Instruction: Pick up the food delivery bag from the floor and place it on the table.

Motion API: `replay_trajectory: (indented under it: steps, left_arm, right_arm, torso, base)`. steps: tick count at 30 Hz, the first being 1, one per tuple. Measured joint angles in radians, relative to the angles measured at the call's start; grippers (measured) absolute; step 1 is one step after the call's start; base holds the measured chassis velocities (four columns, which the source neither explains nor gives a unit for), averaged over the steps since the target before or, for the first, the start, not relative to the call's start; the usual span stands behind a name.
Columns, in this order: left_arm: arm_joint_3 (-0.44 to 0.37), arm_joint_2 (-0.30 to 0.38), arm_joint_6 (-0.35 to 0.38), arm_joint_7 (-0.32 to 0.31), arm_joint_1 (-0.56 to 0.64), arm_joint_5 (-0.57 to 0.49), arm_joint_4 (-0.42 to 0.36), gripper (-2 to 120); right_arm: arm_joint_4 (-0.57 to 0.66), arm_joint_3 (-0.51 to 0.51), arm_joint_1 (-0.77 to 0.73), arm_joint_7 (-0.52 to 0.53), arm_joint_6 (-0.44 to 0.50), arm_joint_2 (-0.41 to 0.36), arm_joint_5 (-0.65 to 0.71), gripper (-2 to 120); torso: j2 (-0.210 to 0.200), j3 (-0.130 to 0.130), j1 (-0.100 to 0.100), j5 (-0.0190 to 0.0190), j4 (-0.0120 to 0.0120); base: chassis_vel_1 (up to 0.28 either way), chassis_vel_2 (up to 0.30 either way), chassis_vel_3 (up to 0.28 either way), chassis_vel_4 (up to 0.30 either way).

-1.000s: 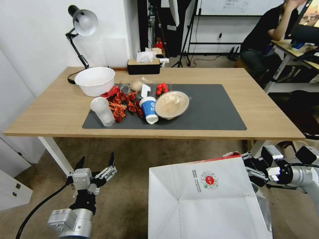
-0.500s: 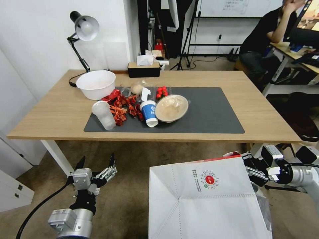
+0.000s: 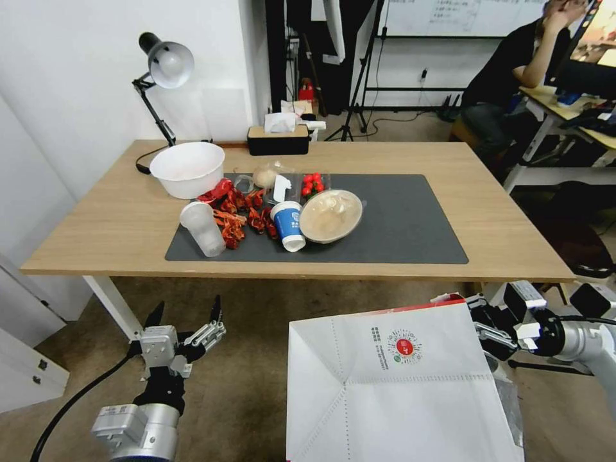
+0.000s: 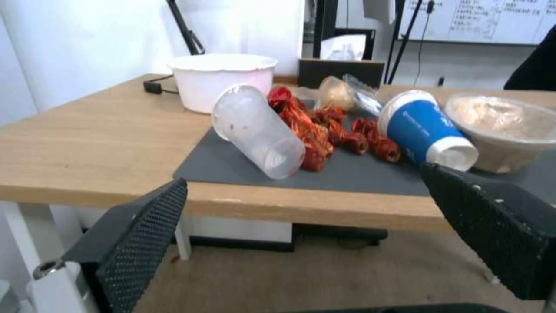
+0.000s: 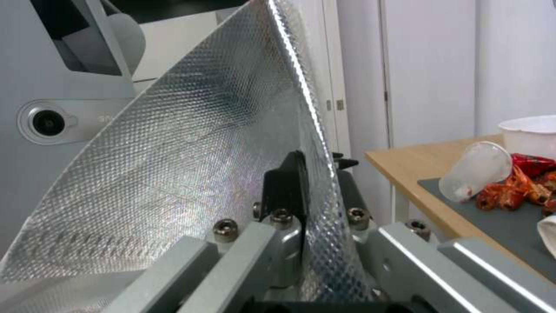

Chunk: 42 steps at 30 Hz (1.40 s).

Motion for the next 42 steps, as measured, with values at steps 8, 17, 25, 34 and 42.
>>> replay_trajectory:
  steps: [8,17,25,34,42]
  left_arm:
    - [0.0,0.0,-0.013,0.003,-0.001,-0.004,0.0,100]
    - [-0.001,0.002,-0.014,0.005,-0.002,-0.004,0.0,100]
    - [-0.009,0.009,-0.015,-0.017,-0.004,-0.006,-0.004,100]
    - [-0.009,0.009,-0.034,-0.028,-0.009,-0.01,-0.002,100]
    - [-0.009,0.011,-0.04,-0.035,-0.021,-0.014,0.004,100]
  right_arm:
    - [0.002,-0.002,0.003,0.001,0.0,0.001,0.0,0]
    - [0.008,0.003,0.0,0.007,0.0,-0.001,0.008,0]
    - [0.024,0.03,-0.01,0.067,0.021,-0.016,0.076,0]
    - [0.066,0.104,-0.035,0.262,0.067,-0.044,0.269,0]
    - [0.132,0.216,-0.052,0.53,0.127,-0.069,0.402,0]
  torso:
    - [0.0,0.0,0.0,0.0,0.0]
    - [-0.003,-0.001,-0.001,0.0,-0.0001]
    - [-0.007,-0.004,-0.003,0.0,0.0]
    - [-0.009,-0.005,-0.004,0.0002,0.0]
    - [-0.01,-0.006,-0.005,0.0,-0.0002]
  base:
    - [0.0,0.0,0.0,0.0]
    - [0.0,0.0,0.0,0.0]
    - [0.0,0.0,0.0,0.0]
    - [0.0,0.0,0.0,0.0]
    - [0.0,0.0,0.0,0.0]
